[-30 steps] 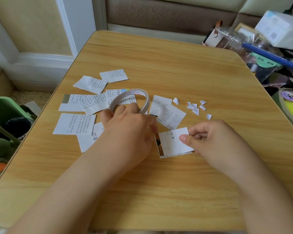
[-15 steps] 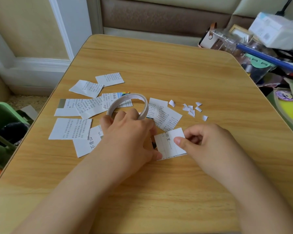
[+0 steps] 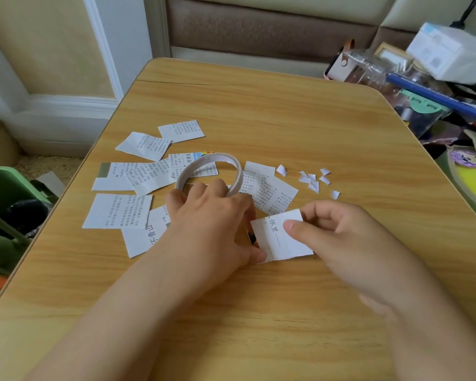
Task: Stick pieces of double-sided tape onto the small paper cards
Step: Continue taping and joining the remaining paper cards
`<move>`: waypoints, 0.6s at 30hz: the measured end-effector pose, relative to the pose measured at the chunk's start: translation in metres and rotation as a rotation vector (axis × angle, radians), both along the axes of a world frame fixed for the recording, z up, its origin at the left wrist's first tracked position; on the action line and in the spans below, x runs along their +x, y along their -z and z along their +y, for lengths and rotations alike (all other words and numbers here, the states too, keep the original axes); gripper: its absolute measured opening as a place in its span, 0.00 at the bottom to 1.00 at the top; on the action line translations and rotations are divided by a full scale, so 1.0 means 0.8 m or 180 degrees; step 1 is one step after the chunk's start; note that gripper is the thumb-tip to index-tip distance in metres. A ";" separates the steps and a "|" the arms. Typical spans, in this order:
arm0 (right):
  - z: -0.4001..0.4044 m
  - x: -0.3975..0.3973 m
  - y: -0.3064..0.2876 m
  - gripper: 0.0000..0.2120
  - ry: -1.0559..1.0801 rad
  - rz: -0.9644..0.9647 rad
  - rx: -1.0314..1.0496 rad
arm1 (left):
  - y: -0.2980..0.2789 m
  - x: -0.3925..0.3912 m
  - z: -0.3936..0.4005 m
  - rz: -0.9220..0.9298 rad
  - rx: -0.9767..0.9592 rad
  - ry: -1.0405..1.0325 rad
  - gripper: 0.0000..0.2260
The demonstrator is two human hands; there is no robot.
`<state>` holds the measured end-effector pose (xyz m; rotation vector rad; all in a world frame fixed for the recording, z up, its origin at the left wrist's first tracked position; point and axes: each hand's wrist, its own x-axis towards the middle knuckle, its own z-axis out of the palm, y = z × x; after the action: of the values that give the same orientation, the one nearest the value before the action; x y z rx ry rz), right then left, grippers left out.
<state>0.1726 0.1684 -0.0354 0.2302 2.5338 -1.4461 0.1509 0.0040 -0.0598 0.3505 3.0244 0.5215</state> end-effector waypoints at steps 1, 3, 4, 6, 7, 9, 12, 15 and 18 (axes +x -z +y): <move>0.000 -0.001 -0.001 0.09 -0.0035 -0.0038 -0.0063 | 0.000 0.000 0.000 0.0005 -0.0005 0.0003 0.21; 0.000 0.000 0.000 0.09 -0.0145 -0.0086 -0.0116 | 0.000 0.000 0.000 0.0009 -0.0010 0.0006 0.21; 0.000 0.001 0.000 0.10 -0.0197 -0.0097 -0.0121 | -0.001 0.000 0.000 0.0003 -0.0004 0.0001 0.21; -0.001 0.002 0.002 0.08 -0.0274 -0.0083 -0.0049 | -0.001 0.000 0.000 0.0020 0.0003 -0.0005 0.21; -0.001 0.002 0.002 0.07 -0.0271 -0.0048 0.0015 | 0.000 0.001 0.000 0.0028 0.0010 -0.0012 0.21; 0.001 0.001 0.004 0.08 -0.0212 0.0046 0.0135 | 0.000 0.001 -0.001 0.0023 0.0044 -0.0030 0.21; 0.002 -0.001 0.005 0.10 -0.0133 0.0222 0.0138 | -0.001 0.001 -0.001 0.0067 0.0193 -0.0058 0.21; 0.007 -0.006 0.005 0.09 0.0051 0.0593 -0.0175 | -0.007 0.001 -0.004 0.0195 0.0705 -0.0204 0.18; 0.010 -0.013 0.003 0.03 0.0367 0.1027 -0.0678 | -0.017 0.004 -0.009 0.0307 0.1592 -0.0422 0.18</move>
<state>0.1623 0.1760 -0.0381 0.1165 2.6144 -1.9218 0.1538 -0.0030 -0.0461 0.1958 2.9809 1.3114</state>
